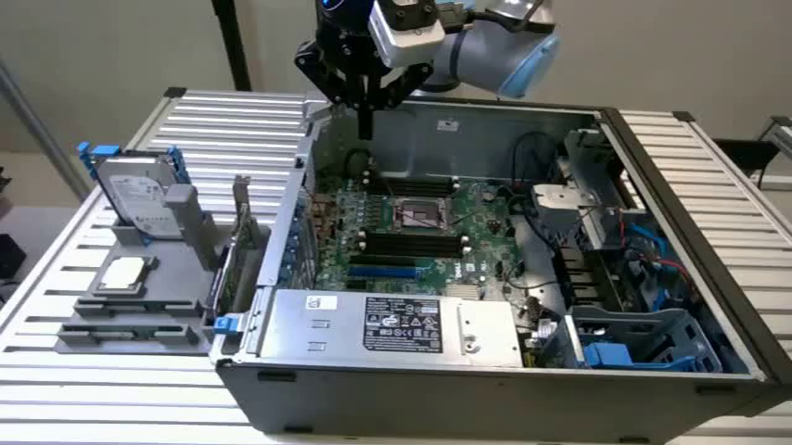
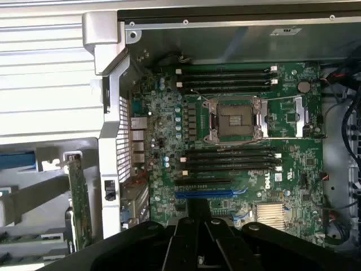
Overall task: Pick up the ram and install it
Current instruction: 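Reach for the ram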
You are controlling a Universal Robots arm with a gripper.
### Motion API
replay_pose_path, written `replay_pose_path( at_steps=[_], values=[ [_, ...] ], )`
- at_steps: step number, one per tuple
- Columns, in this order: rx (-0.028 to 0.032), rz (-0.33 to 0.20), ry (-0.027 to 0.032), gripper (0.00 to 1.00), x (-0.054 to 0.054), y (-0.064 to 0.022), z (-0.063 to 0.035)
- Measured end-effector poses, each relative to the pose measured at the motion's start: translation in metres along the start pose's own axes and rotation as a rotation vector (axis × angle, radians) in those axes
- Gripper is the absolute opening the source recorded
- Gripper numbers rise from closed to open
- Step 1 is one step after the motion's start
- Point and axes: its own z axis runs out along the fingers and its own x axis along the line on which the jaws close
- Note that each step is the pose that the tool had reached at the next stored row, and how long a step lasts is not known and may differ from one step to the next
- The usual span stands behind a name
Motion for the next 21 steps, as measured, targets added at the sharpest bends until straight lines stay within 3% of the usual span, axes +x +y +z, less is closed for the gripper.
replay_pose_path(
  at_steps=[15, 18, 21],
  values=[
    [0.0000, 0.000, 0.0000, 0.11, 0.000, -0.0001, 0.0000],
    [0.0002, 0.000, 0.0000, 0.11, 0.000, -0.0050, -0.0003],
    [0.0014, 0.000, 0.0000, 0.11, 0.001, -0.0158, -0.0008]
  ],
)
